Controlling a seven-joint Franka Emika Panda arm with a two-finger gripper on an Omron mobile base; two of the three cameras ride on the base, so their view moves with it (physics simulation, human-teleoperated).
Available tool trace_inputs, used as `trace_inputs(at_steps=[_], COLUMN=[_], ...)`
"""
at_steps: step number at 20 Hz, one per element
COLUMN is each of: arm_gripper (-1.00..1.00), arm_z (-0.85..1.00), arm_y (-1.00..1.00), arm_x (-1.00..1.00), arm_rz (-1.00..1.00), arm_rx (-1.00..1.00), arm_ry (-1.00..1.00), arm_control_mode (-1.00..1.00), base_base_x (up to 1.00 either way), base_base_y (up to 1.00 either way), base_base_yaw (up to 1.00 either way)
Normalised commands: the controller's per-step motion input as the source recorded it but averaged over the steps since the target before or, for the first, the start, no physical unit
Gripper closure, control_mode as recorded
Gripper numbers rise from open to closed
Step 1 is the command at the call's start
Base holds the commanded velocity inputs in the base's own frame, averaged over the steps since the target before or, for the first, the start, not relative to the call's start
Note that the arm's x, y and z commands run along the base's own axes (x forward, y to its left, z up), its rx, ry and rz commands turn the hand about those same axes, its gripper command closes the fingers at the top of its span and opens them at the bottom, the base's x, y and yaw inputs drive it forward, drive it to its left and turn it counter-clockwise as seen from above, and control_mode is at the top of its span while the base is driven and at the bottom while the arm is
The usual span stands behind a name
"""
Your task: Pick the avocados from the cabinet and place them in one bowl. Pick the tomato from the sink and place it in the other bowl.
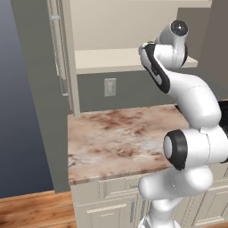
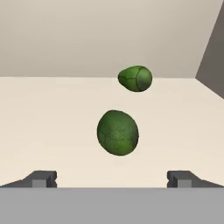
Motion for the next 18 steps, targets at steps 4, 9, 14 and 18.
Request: trace_inputs(at_steps=[4, 9, 14, 18], arm_gripper=[-1.00, -1.00, -1.00, -1.00], arm_z=[0.00, -0.08, -0.22, -0.06], arm_y=[0.00, 0.00, 0.00, 0.00], arm_x=[0.00, 0.00, 0.06, 0.07], arm_rz=[0.00, 0.00, 0.00, 0.00], arm_rx=[0.02, 0.00, 0.00, 0.00], arm_ry=[0.02, -0.01, -0.03, 0.00], arm_control_mode=[-1.00, -1.00, -1.00, -1.00], base_base_x=[0.00, 0.00, 0.00, 0.00], base_base_y=[0.00, 0.00, 0.00, 0.00], base_base_yaw=[0.00, 0.00, 0.00, 0.00])
